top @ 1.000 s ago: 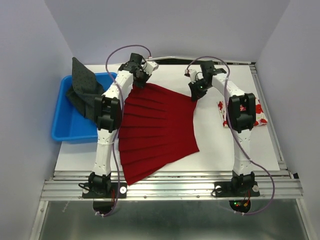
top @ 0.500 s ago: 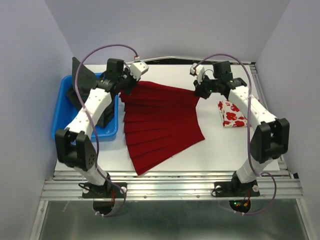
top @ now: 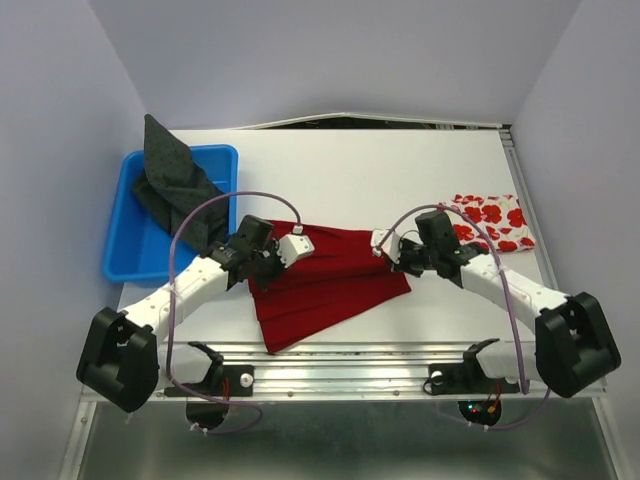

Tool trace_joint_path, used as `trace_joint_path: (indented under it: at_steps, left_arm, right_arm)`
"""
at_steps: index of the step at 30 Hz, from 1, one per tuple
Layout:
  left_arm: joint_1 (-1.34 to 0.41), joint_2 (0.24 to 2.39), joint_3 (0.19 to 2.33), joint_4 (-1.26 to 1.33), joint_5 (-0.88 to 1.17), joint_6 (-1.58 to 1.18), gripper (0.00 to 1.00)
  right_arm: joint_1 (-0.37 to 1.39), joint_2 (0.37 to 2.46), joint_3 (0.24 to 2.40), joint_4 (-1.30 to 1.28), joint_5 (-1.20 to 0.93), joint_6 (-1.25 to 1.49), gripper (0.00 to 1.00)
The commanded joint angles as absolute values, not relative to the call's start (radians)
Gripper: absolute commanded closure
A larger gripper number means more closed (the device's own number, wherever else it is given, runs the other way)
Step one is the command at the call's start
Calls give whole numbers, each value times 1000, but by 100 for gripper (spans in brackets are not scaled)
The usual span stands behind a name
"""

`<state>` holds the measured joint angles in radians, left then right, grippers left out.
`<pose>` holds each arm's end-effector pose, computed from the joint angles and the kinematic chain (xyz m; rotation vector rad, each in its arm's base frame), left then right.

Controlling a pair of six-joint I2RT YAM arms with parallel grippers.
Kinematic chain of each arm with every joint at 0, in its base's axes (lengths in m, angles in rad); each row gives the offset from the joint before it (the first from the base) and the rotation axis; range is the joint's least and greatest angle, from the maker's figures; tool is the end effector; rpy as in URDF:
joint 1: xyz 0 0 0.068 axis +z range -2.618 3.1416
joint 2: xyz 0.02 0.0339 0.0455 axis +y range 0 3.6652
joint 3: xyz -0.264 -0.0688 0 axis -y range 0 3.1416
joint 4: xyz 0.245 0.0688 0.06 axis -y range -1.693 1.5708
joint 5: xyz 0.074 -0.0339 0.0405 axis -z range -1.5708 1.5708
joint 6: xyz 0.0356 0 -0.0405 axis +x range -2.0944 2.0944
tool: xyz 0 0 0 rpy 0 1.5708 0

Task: Fold and stack the skirts
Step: Fold the skirt

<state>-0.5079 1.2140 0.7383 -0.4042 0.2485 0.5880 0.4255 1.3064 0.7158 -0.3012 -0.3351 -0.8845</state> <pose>0.2074 -0.1254 0.2184 1.3589 2.0171 -0.2682 0.2279 0.1161 0.1980 -1.5769 1.8174 0.2026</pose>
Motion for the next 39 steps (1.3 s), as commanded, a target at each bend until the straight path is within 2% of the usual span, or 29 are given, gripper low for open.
trace_joint_path:
  at_steps: [1, 2, 3, 4, 6, 12, 15, 17, 21, 25, 29, 36, 39]
  left_arm:
    - [-517, 1147, 749, -446, 241, 600, 75]
    - [-525, 1146, 756, -459, 248, 604, 68]
    - [-532, 1146, 781, -472, 261, 612, 51]
    - [-538, 1146, 796, -503, 268, 614, 45]
    - [-540, 1146, 865, -561, 314, 646, 34]
    - [-540, 1098, 1011, -715, 370, 634, 34]
    - [-538, 1146, 1019, -675, 365, 597, 35]
    - [-540, 1220, 1002, -626, 353, 551, 35]
    - [-540, 1382, 993, -571, 319, 517, 47]
    - [-543, 1498, 985, -537, 301, 502, 55]
    - [-543, 1626, 1031, -529, 293, 492, 68]
    - [-531, 2000, 1337, -546, 261, 472, 82]
    - [-509, 2167, 1634, -601, 267, 460, 84]
  right_arm:
    - [420, 1210, 658, -192, -270, -988, 80]
    - [420, 1192, 658, -205, -281, -995, 70]
    - [429, 1184, 663, -225, -291, -991, 35]
    - [430, 1177, 669, -239, -299, -982, 26]
    - [430, 1167, 713, -288, -295, -948, 24]
    - [430, 1155, 946, -507, -301, -784, 24]
    - [430, 1216, 1051, -580, -377, -640, 29]
    - [430, 1330, 1089, -613, -428, -562, 33]
    - [430, 1555, 1172, -670, -476, -497, 46]
    - [430, 1696, 1187, -627, -431, -505, 49]
    - [430, 1792, 1189, -673, -344, -541, 55]
    - [430, 1750, 1071, -750, -328, -574, 59]
    - [439, 1695, 1025, -782, -347, -560, 59]
